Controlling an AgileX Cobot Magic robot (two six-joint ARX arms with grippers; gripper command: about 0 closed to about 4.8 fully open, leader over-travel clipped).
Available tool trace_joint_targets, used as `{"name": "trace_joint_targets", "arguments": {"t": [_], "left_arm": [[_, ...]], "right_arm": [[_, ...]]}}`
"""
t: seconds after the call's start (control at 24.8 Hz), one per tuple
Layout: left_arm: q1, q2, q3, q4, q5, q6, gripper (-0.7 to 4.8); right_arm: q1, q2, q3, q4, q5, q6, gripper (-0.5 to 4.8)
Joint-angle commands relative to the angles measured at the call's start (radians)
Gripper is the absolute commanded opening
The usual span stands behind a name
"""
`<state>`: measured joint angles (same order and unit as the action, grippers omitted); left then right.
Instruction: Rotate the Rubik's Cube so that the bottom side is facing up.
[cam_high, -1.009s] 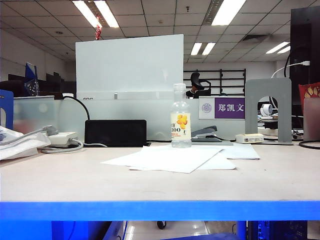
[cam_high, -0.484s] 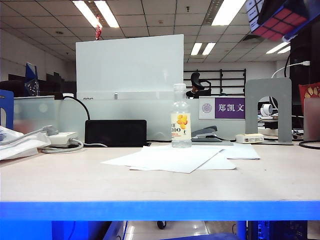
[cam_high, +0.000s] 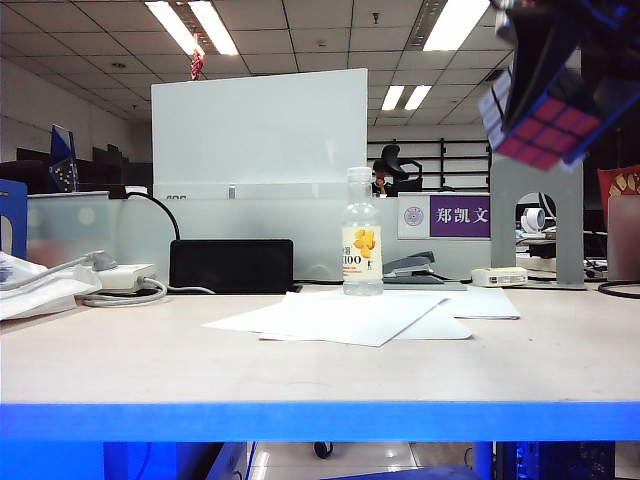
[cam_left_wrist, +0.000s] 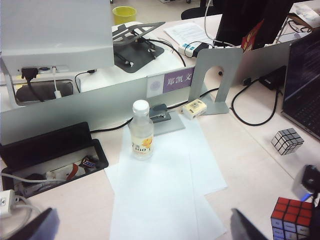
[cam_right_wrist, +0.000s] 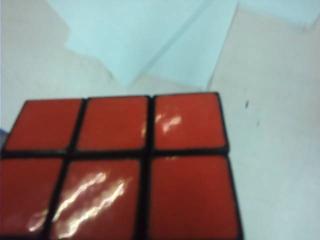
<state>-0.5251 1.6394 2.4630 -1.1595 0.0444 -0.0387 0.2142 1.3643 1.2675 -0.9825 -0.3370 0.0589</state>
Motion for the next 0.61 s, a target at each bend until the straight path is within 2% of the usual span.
{"name": "trace_joint_targets", "arguments": {"t": [0.04,0.28,0.61], "left_arm": [[-0.002,-0.010,0.003,0.004,0.011,-0.007,4.74],[-0.002,-0.014,0.003,-0.003,0.050,-0.043,4.65],[-0.002,-0.021,0.003,-0.016,0.068,-0.048,4.65]], "right_arm": [[0.000,0.073,0.061,-0.063,-0.010,0.000,2.65],[0.000,0.187,0.189,-0.152,-0.044,0.001,2.65],[0.000,0.316,0.192,-0.357,-0.066,-0.011,2.65]]}}
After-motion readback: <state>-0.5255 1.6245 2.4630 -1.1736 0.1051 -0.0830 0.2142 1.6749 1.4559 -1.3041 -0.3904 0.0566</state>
